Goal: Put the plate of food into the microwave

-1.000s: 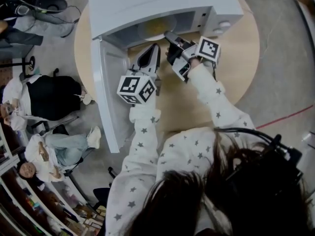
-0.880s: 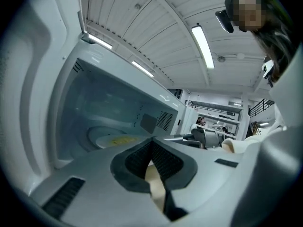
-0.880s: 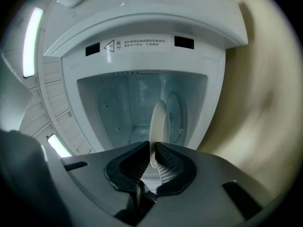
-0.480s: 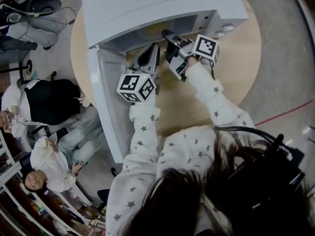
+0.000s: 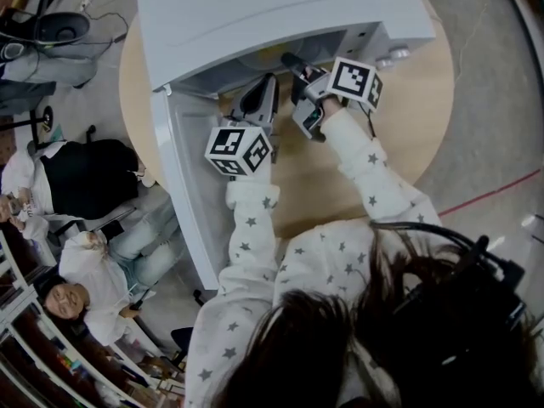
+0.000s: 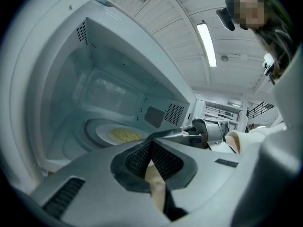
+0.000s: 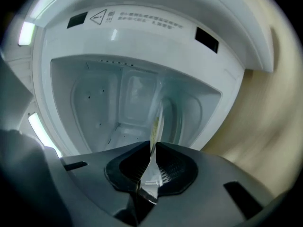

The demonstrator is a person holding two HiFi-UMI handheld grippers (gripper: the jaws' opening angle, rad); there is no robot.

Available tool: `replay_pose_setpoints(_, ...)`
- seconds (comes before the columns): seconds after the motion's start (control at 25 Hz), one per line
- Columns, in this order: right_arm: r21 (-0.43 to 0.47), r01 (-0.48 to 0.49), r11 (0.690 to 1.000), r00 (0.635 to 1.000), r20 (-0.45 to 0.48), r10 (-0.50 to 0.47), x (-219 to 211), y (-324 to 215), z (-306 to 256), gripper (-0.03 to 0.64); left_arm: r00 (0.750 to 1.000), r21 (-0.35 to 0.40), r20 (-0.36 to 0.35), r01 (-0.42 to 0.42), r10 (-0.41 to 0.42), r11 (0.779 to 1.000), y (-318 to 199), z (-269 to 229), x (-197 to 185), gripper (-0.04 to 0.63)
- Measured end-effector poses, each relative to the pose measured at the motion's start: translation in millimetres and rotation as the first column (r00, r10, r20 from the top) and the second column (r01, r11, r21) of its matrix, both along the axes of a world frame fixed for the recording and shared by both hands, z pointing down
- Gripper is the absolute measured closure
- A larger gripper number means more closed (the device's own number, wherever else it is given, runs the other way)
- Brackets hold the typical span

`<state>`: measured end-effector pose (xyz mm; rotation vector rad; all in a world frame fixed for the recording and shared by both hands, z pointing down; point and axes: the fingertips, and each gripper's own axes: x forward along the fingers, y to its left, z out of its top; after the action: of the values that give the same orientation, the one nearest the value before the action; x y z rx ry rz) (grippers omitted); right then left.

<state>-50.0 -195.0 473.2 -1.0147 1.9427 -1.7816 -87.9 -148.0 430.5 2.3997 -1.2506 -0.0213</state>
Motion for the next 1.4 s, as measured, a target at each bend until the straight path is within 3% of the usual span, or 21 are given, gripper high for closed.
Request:
replay_pose_setpoints(0.12, 0.009, 0.074, 0.997, 0.994, -0.085, -0.073, -4, 2, -1, 0.592, 1.0, 0.002, 0.001, -0.006, 0.006, 1.0, 0, -2, 1, 0.594)
replay_pose_setpoints(0.2, -0.003, 0.123, 0.992, 0.987, -0.103, -0.122, -8, 5, 0, 0.548, 1.0, 0.004, -0.002, -0.009, 0.009, 1.0, 1, -2, 2, 0.594)
replay_pose_setpoints(0.36, -0.058, 0.166, 0.984, 0.977, -0.122, -0.172, -11, 10, 11, 0.548, 1.0, -0.003, 0.001, -0.016, 0.016, 1.0, 1, 2, 2, 0.594)
replay_pose_setpoints(0.88, -0.125, 0.151, 0.981, 0.987, -0.03, -0.156, -5, 19, 20, 0.548, 0.999, -0.031, 0.015, -0.046, 0.047, 0.998, 1, 12, 11, 0.594)
replay_pose_setpoints(1.2, -0.061, 0.184, 0.981, 0.983, 0.018, -0.184, 6, 36, -2, 0.551, 0.998, -0.024, 0.013, -0.065, 0.065, 0.998, 15, 0, 23, 0.594)
replay_pose_setpoints(1.28, -0.044, 0.185, 0.982, 0.983, 0.013, -0.184, 8, 37, -4, 0.608, 0.998, -0.02, 0.013, -0.067, 0.067, 0.998, 17, 0, 24, 0.594)
replay_pose_setpoints(1.4, -0.023, 0.187, 0.982, 0.982, 0.03, -0.187, 9, 37, -10, 0.611, 0.997, -0.009, 0.016, -0.07, 0.07, 0.997, 18, -4, 26, 0.594)
